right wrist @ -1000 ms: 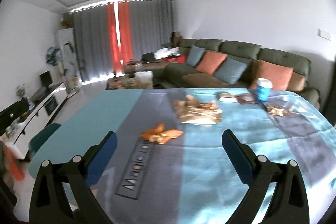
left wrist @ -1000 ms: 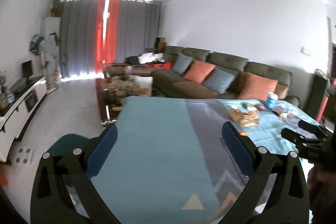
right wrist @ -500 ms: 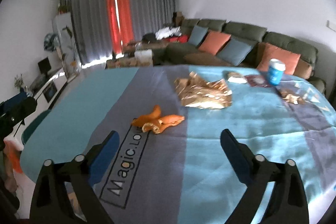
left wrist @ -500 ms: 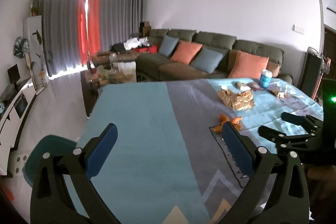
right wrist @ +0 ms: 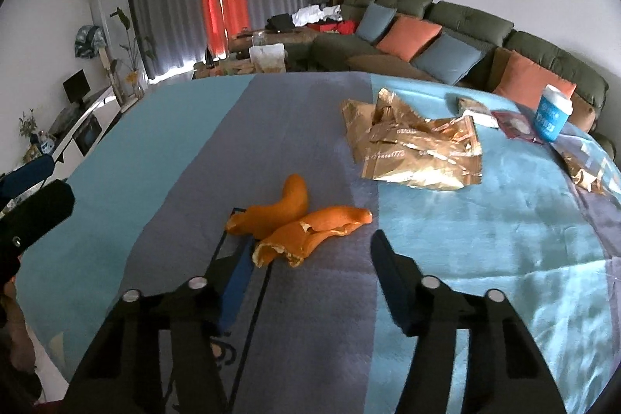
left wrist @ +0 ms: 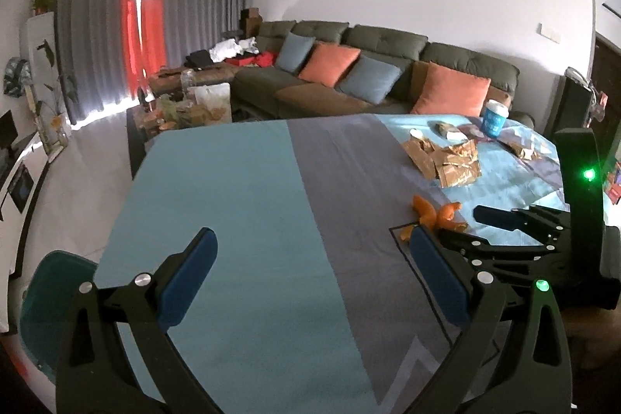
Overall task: Collect trash
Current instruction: 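Grasp an orange peel with the left tool while the right tool grasps another peel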
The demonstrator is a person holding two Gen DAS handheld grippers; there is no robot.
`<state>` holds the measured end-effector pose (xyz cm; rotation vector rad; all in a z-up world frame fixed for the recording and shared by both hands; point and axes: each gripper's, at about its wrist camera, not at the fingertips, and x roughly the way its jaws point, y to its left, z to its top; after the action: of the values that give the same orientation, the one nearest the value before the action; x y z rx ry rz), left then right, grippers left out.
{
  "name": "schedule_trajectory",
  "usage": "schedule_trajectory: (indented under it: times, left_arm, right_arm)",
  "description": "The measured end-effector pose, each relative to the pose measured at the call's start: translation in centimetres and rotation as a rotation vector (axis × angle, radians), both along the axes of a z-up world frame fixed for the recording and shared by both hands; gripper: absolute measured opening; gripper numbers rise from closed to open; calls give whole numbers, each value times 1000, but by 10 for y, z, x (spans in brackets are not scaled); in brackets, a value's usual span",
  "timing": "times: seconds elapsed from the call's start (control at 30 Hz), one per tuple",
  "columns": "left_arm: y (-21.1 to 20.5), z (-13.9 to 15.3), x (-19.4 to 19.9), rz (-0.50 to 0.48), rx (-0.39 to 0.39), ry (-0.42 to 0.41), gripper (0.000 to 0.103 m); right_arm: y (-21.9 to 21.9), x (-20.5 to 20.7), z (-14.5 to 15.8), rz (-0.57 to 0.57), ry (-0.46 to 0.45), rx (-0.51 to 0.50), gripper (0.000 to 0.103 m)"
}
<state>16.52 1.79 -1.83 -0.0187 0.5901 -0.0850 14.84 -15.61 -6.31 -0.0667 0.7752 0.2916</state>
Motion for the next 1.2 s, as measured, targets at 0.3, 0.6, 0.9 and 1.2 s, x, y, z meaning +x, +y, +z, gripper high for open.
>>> schedule_trajectory:
  times: [0.3, 0.6, 0.9, 1.2]
  left_arm:
    - [-22, -10, 21, -63, 4, 27, 98]
    - [-62, -26, 41, -184, 10, 83, 98]
    - [-94, -48, 79, -254, 18, 197, 75]
    - [-121, -67, 101, -295, 74, 289, 34]
  right_arm:
    - [-6, 3, -3, 7, 35, 21, 19]
    - [-40, -2, 11, -43, -1, 72, 16]
    - [-69, -5, 20, -87, -26, 102, 14]
    - [-74, -6, 21, -83, -30, 122, 14]
